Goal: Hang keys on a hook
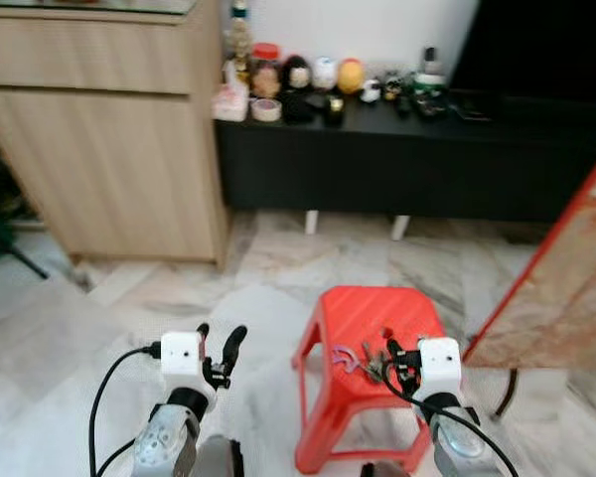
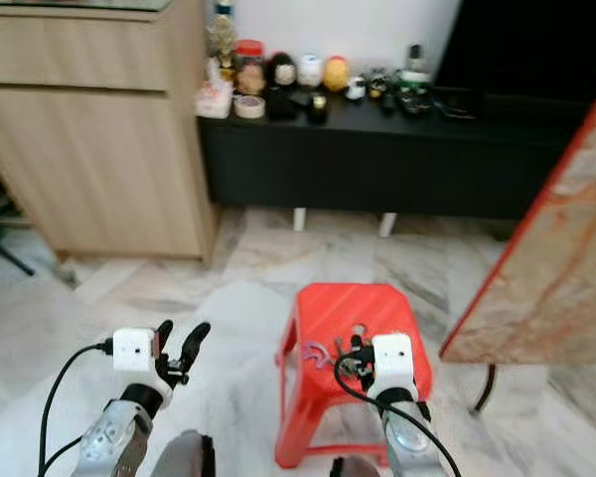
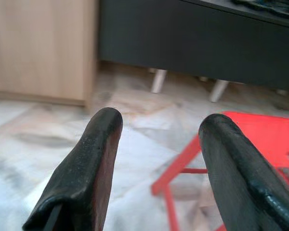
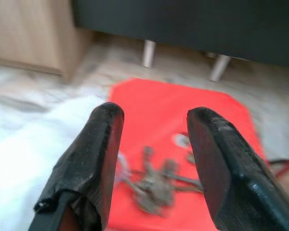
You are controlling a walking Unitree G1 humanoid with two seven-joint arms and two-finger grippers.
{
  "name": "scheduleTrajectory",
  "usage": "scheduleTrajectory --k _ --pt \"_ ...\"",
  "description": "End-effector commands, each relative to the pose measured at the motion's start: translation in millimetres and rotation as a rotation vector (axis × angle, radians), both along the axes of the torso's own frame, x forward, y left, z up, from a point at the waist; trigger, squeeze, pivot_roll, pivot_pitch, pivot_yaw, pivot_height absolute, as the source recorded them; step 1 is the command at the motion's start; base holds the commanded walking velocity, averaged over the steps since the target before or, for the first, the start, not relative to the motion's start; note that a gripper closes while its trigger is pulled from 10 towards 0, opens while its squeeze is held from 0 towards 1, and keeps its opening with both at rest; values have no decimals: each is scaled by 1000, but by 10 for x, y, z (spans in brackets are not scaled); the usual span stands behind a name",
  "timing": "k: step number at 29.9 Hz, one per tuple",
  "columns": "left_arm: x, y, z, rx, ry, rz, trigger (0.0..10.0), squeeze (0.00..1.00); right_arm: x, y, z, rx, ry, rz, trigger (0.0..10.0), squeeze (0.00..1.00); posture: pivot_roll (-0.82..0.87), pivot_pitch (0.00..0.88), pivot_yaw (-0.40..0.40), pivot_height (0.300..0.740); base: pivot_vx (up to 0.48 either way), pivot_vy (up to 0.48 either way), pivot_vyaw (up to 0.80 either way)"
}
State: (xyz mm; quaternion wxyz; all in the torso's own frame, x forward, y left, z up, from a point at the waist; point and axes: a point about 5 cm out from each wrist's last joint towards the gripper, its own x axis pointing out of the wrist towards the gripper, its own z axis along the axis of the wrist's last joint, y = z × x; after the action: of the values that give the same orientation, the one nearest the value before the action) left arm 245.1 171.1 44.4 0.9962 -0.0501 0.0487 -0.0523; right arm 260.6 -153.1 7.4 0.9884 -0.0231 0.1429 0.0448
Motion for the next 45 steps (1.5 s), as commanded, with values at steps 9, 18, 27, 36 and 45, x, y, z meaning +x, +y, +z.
scheduleTrajectory --k 9,18,27,36,45 --pt "5 22 1 9 8 -6 10000 0 -24 -61 -37 2 16 -19 10000 0 30 9 -82 632 0 0 0" --pt "11 -14 4 5 5 -15 10000 0 -19 -72 -24 3 1 -23 10000 0 27 0 -77 632 0 0 0" --pt "30 9 20 9 -3 -17 10000 0 -12 -44 -41 1 6 -14 10000 0 31 0 -76 632 114 0 0" --pt "51 -2 38 3 -12 -12 10000 0 -35 -62 -97 -15 38 -17 10000 0 33 0 -77 632 276 0 0" --pt "53 -27 43 -6 -17 -18 10000 0 -35 -76 -99 -18 38 -22 10000 0 28 0 -76 632 287 0 0"
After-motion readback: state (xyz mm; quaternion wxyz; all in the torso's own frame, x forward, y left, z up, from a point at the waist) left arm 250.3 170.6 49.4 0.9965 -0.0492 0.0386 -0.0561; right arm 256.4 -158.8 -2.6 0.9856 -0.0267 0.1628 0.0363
